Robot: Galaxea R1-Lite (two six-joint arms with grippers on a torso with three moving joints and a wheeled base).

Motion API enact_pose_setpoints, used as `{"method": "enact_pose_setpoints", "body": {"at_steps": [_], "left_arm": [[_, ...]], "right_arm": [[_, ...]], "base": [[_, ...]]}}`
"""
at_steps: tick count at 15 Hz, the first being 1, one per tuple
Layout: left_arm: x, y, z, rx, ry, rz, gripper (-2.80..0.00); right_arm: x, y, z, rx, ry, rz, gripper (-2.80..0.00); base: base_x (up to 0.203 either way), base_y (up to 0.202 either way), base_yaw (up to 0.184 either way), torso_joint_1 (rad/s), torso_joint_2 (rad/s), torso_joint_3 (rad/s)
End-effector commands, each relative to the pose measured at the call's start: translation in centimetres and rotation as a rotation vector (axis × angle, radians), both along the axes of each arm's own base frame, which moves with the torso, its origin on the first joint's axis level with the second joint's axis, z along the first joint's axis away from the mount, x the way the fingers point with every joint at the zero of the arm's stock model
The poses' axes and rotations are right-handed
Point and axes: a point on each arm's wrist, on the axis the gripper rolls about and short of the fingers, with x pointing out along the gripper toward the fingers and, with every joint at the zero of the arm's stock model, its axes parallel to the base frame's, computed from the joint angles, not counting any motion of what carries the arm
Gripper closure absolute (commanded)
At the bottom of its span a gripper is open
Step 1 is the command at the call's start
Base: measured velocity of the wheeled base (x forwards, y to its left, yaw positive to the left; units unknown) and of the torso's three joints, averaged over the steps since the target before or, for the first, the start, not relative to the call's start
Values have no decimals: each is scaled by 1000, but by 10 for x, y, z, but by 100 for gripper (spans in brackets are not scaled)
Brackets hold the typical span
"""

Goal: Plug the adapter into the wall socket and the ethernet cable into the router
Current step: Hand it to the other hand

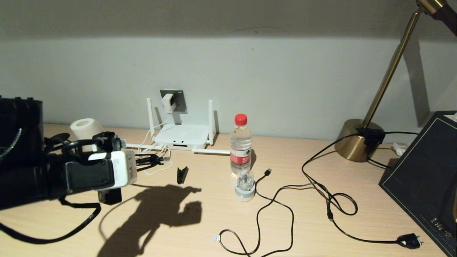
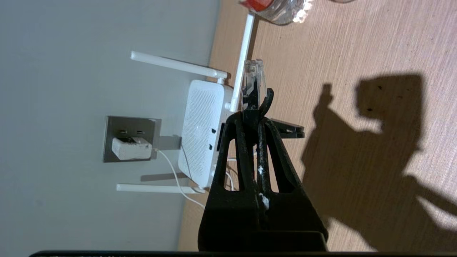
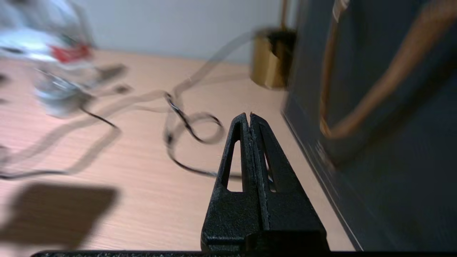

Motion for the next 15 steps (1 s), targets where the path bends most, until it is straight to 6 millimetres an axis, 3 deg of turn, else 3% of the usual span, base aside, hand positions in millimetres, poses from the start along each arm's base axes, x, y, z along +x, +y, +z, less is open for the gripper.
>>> {"method": "enact_pose_setpoints", "body": {"at_steps": [1, 5, 7, 11, 13, 15], "left_arm": [[-2, 0, 3, -1, -17, -7, 0], [2, -16, 16, -49, -32, -48, 0], [8, -28, 24, -63, -42, -52, 0], [19, -45, 22, -66, -24, -89, 0], [28, -61, 19, -67, -49, -109, 0], [32, -66, 17, -70, -56, -113, 0]], "right_arm": [[8, 1, 40, 37, 35, 65, 0], [68, 7, 122, 203, 203, 375, 0], [107, 11, 143, 249, 290, 541, 0], [179, 36, 148, 265, 378, 801, 0], [208, 66, 143, 247, 411, 886, 0], [226, 109, 132, 218, 446, 928, 0]], "base": [[0, 0, 0, 0, 0, 0], [0, 0, 0, 0, 0, 0], [0, 0, 0, 0, 0, 0], [0, 0, 0, 0, 0, 0], [0, 0, 0, 0, 0, 0], [0, 0, 0, 0, 0, 0]]}}
